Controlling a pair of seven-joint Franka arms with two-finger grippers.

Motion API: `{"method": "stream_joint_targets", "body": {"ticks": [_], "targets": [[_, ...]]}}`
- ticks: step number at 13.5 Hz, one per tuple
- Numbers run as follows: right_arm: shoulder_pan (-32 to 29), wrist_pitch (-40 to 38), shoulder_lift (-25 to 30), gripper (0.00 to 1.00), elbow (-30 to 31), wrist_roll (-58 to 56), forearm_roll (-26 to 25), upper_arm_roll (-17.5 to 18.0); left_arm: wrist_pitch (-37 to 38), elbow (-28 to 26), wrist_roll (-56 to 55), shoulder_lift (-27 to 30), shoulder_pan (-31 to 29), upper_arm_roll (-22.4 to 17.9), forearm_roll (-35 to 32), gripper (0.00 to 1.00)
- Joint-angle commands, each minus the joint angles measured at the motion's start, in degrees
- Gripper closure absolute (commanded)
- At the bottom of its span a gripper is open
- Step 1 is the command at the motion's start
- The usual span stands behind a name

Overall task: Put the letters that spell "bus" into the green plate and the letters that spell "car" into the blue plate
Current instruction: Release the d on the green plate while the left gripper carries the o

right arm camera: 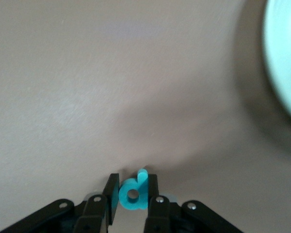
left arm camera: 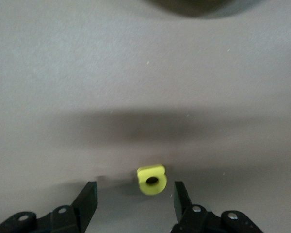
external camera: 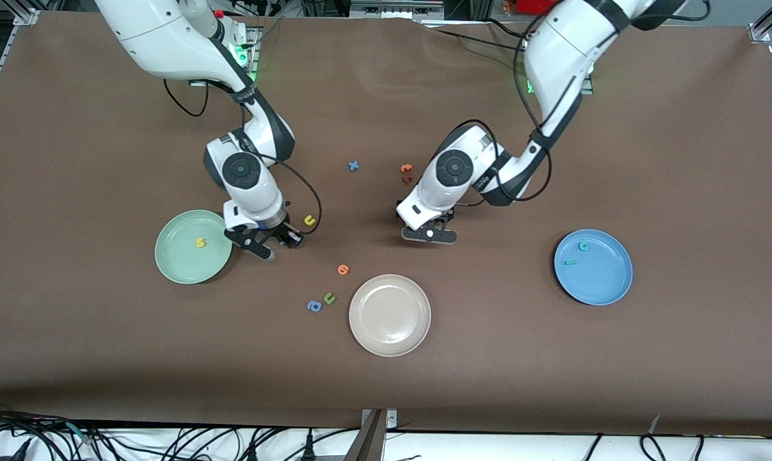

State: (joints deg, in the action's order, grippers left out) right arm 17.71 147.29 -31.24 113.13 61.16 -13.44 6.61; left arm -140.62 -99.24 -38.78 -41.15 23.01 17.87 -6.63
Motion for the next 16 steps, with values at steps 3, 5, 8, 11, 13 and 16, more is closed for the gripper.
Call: {"method": "stream_joint_targets", "body": {"ticks": [3,5,8,11,13,16], "targets": [[-5.49,-8.59,5.75,0.87,0.77,-16.48,0.87,0.33,0.44,3.62,-2.08,-2.97,3.87,-2.75,-0.22,0.34],[-7.6,-10.0,6.63,0.87,1.03,-22.28,1.05,0.24,0.43,3.62,-2.35,-3.15,4.15,-2.92,-0.22,0.43],[-11.29,-10.96,6.72,0.87,1.48,-30.11,1.05,-0.02,0.52,3.62,-2.35,-3.06,4.15,-3.19,-0.31,0.76],[-14.37,-11.15,6.46,0.87,2.18,-36.89,1.05,-0.89,0.87,3.62,-2.18,-2.27,3.62,-3.19,-0.31,0.92],[-14.37,-11.15,6.11,0.87,2.27,-37.78,1.05,-1.78,2.18,3.7,-2.0,-1.4,3.45,-3.19,-0.31,0.95],[-14.37,-10.97,5.23,0.87,2.35,-38.04,0.79,-2.31,6.48,3.79,-1.74,1.06,2.74,-3.36,-0.4,0.95]]}}
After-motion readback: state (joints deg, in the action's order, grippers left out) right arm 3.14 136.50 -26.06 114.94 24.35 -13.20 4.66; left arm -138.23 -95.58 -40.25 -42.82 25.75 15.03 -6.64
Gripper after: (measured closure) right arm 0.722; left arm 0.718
